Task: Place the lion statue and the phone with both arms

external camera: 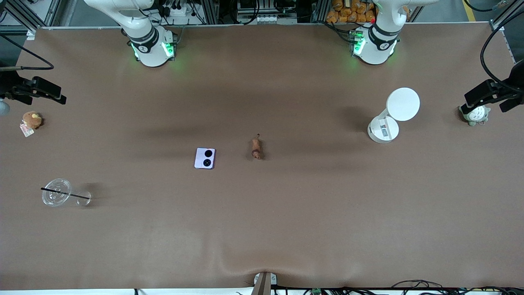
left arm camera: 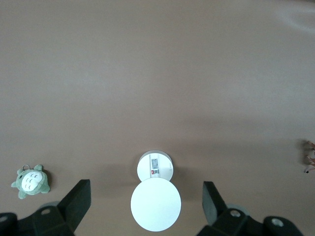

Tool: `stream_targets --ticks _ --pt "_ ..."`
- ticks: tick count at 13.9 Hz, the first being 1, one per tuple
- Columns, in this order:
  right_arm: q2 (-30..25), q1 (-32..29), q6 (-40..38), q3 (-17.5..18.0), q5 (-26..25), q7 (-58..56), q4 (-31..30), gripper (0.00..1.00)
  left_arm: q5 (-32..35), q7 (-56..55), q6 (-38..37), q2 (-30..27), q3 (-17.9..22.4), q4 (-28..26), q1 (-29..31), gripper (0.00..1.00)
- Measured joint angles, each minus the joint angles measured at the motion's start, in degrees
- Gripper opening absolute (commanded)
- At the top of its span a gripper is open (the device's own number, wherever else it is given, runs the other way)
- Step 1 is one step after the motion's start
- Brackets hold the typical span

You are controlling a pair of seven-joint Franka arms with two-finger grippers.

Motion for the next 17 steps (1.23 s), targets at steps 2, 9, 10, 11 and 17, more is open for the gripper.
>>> stream_targets --ticks 2,9,10,11,17 --pt "0.1 0.0 0.4 0.0 0.0 0.0 -0.1 1.0 0.0 0.0 0.0 0.0 0.0 0.0 0.0 1.0" --pt "0.3 0.0 0.9 0.1 0.0 0.0 -0.3 1.0 0.0 0.0 0.1 0.0 0.0 0.1 0.0 1.0" --pt "0.3 0.0 1.0 0.1 0.0 0.0 -0.3 1.0 -0.1 0.0 0.1 0.1 -0.1 0.0 -0.1 1.0" --pt "0.3 0.0 1.0 0.1 0.0 0.0 -0.3 1.0 -0.1 0.0 0.1 0.6 -0.1 -0.1 -0.2 1.0" --pt "0.3 0.0 1.0 0.1 0.0 0.0 -0.3 1.0 -0.1 0.2 0.7 3.8 -0.5 0.0 -0.6 1.0"
